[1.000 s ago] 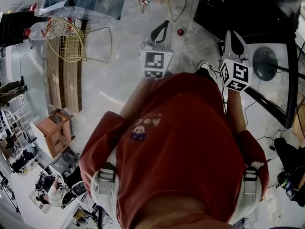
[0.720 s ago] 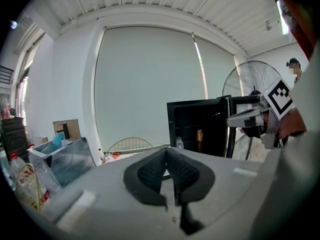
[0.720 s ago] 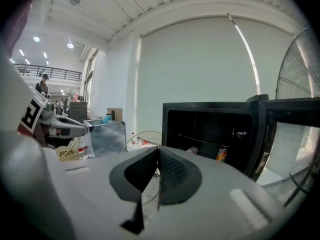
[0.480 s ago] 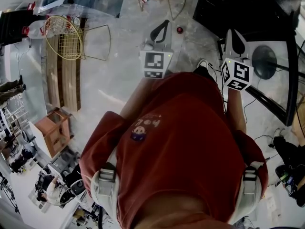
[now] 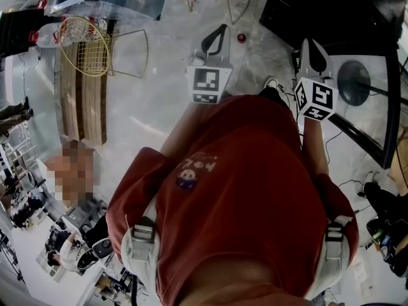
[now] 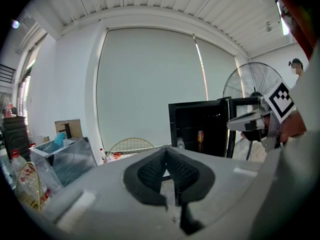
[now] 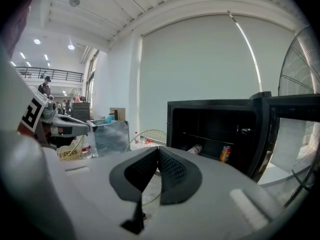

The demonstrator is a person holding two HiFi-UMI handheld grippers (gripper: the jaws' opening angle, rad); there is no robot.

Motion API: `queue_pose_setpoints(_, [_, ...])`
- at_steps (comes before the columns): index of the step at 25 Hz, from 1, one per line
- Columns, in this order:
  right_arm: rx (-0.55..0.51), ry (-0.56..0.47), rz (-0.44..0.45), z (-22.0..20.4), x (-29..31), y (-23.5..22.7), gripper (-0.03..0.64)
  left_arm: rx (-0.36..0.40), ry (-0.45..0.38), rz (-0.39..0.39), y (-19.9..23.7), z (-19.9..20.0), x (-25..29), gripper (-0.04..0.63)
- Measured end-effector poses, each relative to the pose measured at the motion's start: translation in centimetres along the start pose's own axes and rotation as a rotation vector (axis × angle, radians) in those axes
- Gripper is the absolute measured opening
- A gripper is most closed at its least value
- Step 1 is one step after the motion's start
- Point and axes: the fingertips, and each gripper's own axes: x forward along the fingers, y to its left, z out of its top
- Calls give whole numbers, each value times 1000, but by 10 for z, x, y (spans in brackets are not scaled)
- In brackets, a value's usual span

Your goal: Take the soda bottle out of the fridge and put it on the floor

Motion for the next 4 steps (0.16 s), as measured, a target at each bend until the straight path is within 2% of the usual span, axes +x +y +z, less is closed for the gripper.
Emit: queue_pose_setpoints(4, [1,4,8,-2,1,5,2,-1,5,5,4,-3,-1,0])
